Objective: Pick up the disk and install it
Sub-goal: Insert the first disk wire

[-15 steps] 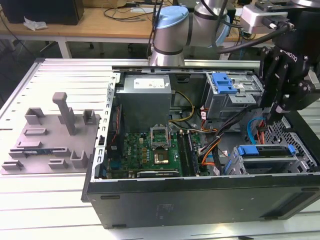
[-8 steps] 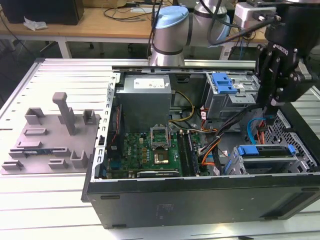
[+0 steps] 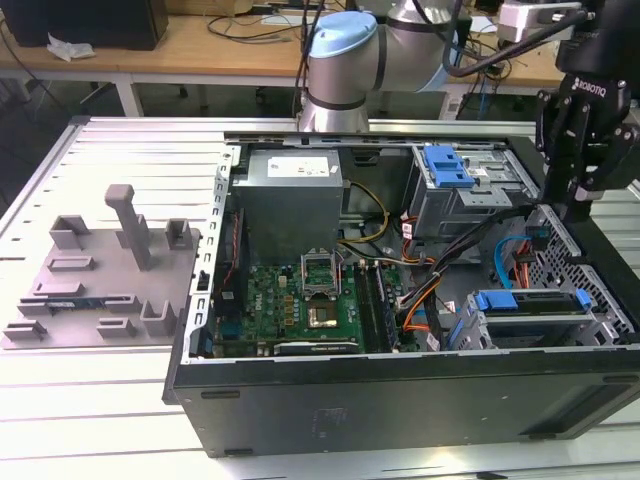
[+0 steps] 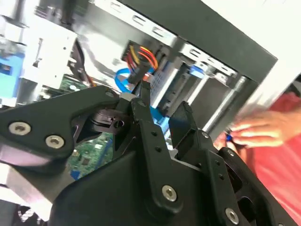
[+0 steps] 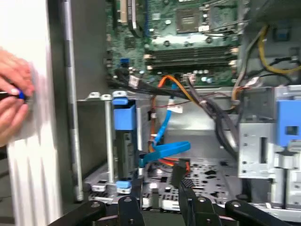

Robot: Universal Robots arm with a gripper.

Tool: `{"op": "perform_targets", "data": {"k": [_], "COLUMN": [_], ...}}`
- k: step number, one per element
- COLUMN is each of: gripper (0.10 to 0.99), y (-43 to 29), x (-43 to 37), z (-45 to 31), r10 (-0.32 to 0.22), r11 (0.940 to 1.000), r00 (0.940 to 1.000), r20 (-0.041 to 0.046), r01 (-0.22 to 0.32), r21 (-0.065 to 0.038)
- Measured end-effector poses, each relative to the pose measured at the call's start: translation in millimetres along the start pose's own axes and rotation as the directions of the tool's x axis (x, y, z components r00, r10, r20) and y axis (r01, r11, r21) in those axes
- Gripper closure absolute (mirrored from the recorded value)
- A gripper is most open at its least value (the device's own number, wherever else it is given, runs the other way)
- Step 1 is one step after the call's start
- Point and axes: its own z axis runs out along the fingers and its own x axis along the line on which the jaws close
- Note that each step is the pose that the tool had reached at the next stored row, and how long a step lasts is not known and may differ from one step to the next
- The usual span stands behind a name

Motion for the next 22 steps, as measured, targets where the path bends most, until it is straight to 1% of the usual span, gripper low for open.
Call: {"op": "perform_targets", "data": {"k": [1, 3, 4, 5, 6, 7, 8, 9, 10, 11, 12, 13, 14, 15, 16, 17, 18, 19, 20, 21, 22], "gripper": [0.647, 0.647, 0.647, 0.647, 0.647, 0.647, 0.647, 0.647, 0.647, 0.647, 0.647, 0.647, 0.647, 0.647, 0.647, 0.647, 0.647, 0.647, 0.647, 0.647, 0.647], "y": [0.0, 0.1, 0.3, 0.6, 0.9, 1.0, 1.1, 1.2, -0.9, -3.5, -6.9, -8.3, -8.8, -10.2, -10.8, -11.0, -11.0, -11.0, -10.9, -10.9, -10.9], "x": [-0.5, -2.2, -8.7, -17.3, -24.6, -29.4, -32.4, -38.5, -40.7, -41.1, -41.1, -41.1, -41.1, -41.0, -41.1, -41.1, -41.3, -41.6, -41.7, -41.9, -42.0], "z": [0.0, 1.4, 3.1, 2.8, 2.3, 2.3, 2.3, 3.2, 5.3, 6.6, 8.4, 9.1, 9.1, 9.2, 9.3, 9.3, 9.6, 10.6, 11.1, 11.8, 12.0], "r10": [0.001, 0.012, 0.013, 0.012, 0.011, 0.009, 0.008, 0.007, 0.006, 0.007, 0.007, 0.007, 0.007, 0.003, -0.002, -0.004, 0.000, 0.010, 0.023, 0.038, 0.045], "r11": [1.0000, 0.9999, 0.9999, 0.9999, 0.9998, 0.9998, 0.9998, 0.9998, 0.9998, 0.9998, 0.9998, 0.9998, 0.9998, 0.9994, 0.9986, 0.9981, 0.9978, 0.9975, 0.9970, 0.9961, 0.9956], "r00": [1.0000, 0.9998, 0.9997, 0.9997, 0.9997, 0.9996, 0.9996, 0.9995, 0.9995, 0.9995, 0.9996, 0.9996, 0.9994, 0.9988, 0.9984, 0.9979, 0.9965, 0.9951, 0.9936, 0.9920, 0.9912], "r20": [-0.0091, -0.0185, -0.0196, -0.0199, -0.0221, -0.0247, -0.0268, -0.0306, -0.0313, -0.0302, -0.0259, -0.0262, -0.0325, -0.0492, -0.0573, -0.0649, -0.0835, -0.0981, -0.1104, -0.1203, -0.1244], "r01": [-0.001, -0.012, -0.013, -0.012, -0.011, -0.010, -0.009, -0.008, -0.007, -0.007, -0.007, -0.008, -0.008, -0.005, -0.001, 0.000, -0.005, -0.017, -0.031, -0.047, -0.055], "r21": [0.001, -0.002, -0.008, -0.012, -0.015, -0.016, -0.017, -0.017, -0.017, -0.017, -0.018, -0.018, -0.020, -0.033, -0.053, -0.062, -0.066, -0.069, -0.072, -0.075, -0.076]}}
